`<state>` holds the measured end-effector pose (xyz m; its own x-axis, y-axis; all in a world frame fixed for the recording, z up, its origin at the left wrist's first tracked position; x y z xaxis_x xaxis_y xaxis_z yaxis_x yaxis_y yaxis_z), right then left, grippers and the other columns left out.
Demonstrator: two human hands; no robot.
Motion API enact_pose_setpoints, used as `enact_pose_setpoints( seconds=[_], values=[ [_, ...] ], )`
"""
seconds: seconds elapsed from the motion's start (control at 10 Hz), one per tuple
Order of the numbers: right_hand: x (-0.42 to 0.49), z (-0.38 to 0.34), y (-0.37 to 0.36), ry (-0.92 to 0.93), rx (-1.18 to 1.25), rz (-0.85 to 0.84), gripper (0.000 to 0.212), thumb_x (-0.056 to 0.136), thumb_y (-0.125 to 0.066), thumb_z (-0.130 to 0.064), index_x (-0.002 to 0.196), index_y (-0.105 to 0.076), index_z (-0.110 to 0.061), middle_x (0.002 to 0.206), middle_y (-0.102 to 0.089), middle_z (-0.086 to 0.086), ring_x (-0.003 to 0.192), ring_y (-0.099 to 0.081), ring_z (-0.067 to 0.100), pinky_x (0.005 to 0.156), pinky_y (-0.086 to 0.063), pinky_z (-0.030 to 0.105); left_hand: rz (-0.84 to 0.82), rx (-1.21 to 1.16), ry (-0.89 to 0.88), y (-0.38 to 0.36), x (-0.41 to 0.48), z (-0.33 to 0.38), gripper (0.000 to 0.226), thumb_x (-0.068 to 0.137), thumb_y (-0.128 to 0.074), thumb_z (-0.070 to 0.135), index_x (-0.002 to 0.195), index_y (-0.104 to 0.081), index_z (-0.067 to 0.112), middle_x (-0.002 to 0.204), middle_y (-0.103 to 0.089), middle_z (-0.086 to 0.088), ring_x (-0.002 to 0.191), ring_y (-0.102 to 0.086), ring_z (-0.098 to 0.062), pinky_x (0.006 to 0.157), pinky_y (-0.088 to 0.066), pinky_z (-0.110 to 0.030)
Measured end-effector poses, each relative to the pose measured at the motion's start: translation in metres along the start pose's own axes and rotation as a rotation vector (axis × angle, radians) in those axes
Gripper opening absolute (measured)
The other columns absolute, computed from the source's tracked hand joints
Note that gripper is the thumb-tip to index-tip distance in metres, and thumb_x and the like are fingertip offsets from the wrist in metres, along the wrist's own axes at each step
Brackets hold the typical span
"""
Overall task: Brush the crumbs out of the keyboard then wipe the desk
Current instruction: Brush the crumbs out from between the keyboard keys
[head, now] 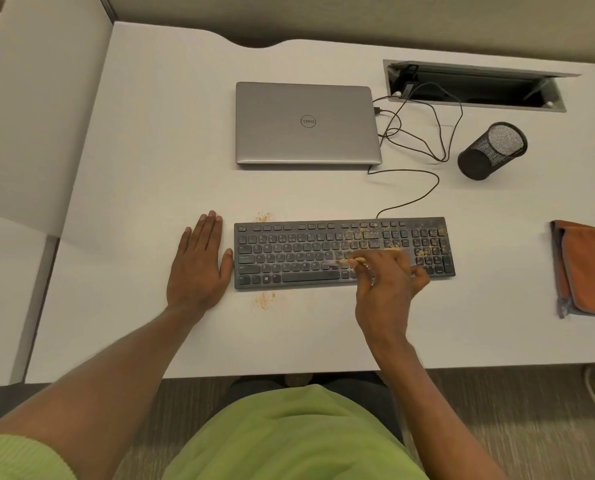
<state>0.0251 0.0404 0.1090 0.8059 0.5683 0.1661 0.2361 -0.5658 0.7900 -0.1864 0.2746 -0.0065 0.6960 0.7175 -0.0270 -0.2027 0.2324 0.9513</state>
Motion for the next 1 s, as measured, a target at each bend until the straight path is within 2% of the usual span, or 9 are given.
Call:
enact_pose_setpoints(
  seconds=[0.1, 0.2, 0.3, 0.4, 0.5, 0.6, 0.8, 0.9, 1.0],
  values=[
    [-0.001, -0.006, 0.005, 0.017, 0.012, 0.059, 0.017, 0.094, -0.074, -0.015, 0.102, -0.074, -0.03, 0.097, -0.068, -0.019, 0.11, -0.054, 0.014, 0.095, -0.023, 0.041, 0.004, -0.004, 0.001, 0.0, 0.0, 0.0, 0.07, 0.11, -0.027, 0.042, 0.172, -0.015, 0.013, 0.179, -0.012, -0.001, 0.166, -0.003, -0.012, 0.135, -0.007, -0.041],
    [-0.004, -0.015, 0.004, 0.053, 0.108, 0.046, 0.014, 0.095, -0.073, -0.019, 0.103, -0.075, -0.03, 0.097, -0.064, -0.026, 0.107, -0.055, 0.013, 0.095, -0.026, 0.045, -0.001, -0.004, 0.001, 0.0, 0.0, 0.0, 0.07, 0.11, -0.027, 0.042, 0.172, -0.014, 0.013, 0.18, -0.011, -0.001, 0.166, -0.003, -0.012, 0.135, -0.006, -0.04],
    [-0.006, -0.017, -0.003, 0.089, 0.127, -0.005, 0.014, 0.094, -0.073, -0.018, 0.102, -0.075, -0.029, 0.097, -0.066, -0.024, 0.104, -0.057, 0.014, 0.093, -0.025, 0.043, -0.005, -0.007, 0.001, 0.0, -0.001, 0.0, 0.07, 0.11, -0.026, 0.043, 0.172, -0.013, 0.013, 0.18, -0.011, -0.001, 0.166, -0.002, -0.011, 0.135, -0.006, -0.041],
    [-0.008, -0.008, -0.006, 0.057, 0.089, -0.008, 0.016, 0.094, -0.074, -0.017, 0.103, -0.075, -0.03, 0.096, -0.068, -0.022, 0.102, -0.057, 0.014, 0.093, -0.026, 0.043, -0.006, -0.001, 0.001, 0.0, -0.001, 0.0, 0.07, 0.11, -0.025, 0.043, 0.172, -0.013, 0.013, 0.18, -0.01, -0.001, 0.166, -0.002, -0.011, 0.135, -0.006, -0.041],
    [-0.008, 0.002, -0.003, -0.013, 0.028, 0.032, 0.018, 0.094, -0.074, -0.017, 0.104, -0.074, -0.031, 0.097, -0.07, -0.017, 0.106, -0.057, 0.015, 0.099, -0.029, 0.051, -0.003, 0.0, 0.001, 0.0, 0.0, 0.0, 0.07, 0.11, -0.026, 0.043, 0.172, -0.013, 0.013, 0.18, -0.011, -0.001, 0.166, -0.002, -0.012, 0.135, -0.006, -0.041],
    [-0.008, 0.0, 0.001, -0.018, -0.001, 0.093, 0.015, 0.096, -0.072, -0.018, 0.106, -0.075, -0.029, 0.097, -0.067, -0.019, 0.107, -0.057, 0.016, 0.1, -0.029, 0.05, -0.002, 0.0, 0.0, 0.0, -0.001, 0.0, 0.07, 0.11, -0.025, 0.043, 0.172, -0.014, 0.013, 0.18, -0.011, -0.002, 0.166, -0.003, -0.013, 0.135, -0.006, -0.041],
    [-0.012, -0.01, -0.002, -0.011, 0.139, 0.109, 0.011, 0.098, -0.071, -0.022, 0.108, -0.075, -0.025, 0.101, -0.061, -0.025, 0.106, -0.047, 0.0, 0.098, -0.033, 0.052, -0.008, 0.005, 0.003, 0.0, -0.001, 0.0, 0.07, 0.11, -0.025, 0.043, 0.172, -0.013, 0.013, 0.18, -0.011, -0.002, 0.166, -0.002, -0.012, 0.135, -0.005, -0.04],
    [-0.016, -0.008, -0.006, -0.004, 0.12, 0.058, 0.011, 0.099, -0.07, -0.023, 0.108, -0.074, -0.028, 0.102, -0.061, -0.025, 0.106, -0.051, 0.002, 0.1, -0.028, 0.043, -0.006, 0.001, 0.002, 0.0, -0.001, 0.0, 0.07, 0.11, -0.025, 0.043, 0.172, -0.013, 0.013, 0.18, -0.011, -0.002, 0.166, -0.003, -0.013, 0.135, -0.006, -0.041],
    [-0.016, -0.003, -0.005, -0.013, 0.038, 0.078, 0.011, 0.1, -0.07, -0.023, 0.108, -0.075, -0.027, 0.099, -0.068, -0.017, 0.107, -0.055, 0.013, 0.1, -0.026, 0.043, -0.004, 0.001, -0.003, 0.0, 0.0, 0.0, 0.07, 0.109, -0.025, 0.043, 0.172, -0.014, 0.012, 0.18, -0.012, -0.002, 0.166, -0.004, -0.013, 0.135, -0.007, -0.042]
  ],
)
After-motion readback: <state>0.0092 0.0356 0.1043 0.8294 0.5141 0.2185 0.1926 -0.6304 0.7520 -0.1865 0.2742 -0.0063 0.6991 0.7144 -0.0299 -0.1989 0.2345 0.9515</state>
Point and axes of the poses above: each hand's wrist, its own x-axis towards the middle knuckle, its own y-axis out of the back of the hand, z = x × y, the point moved 2 cm from there along x, towards the middle knuckle
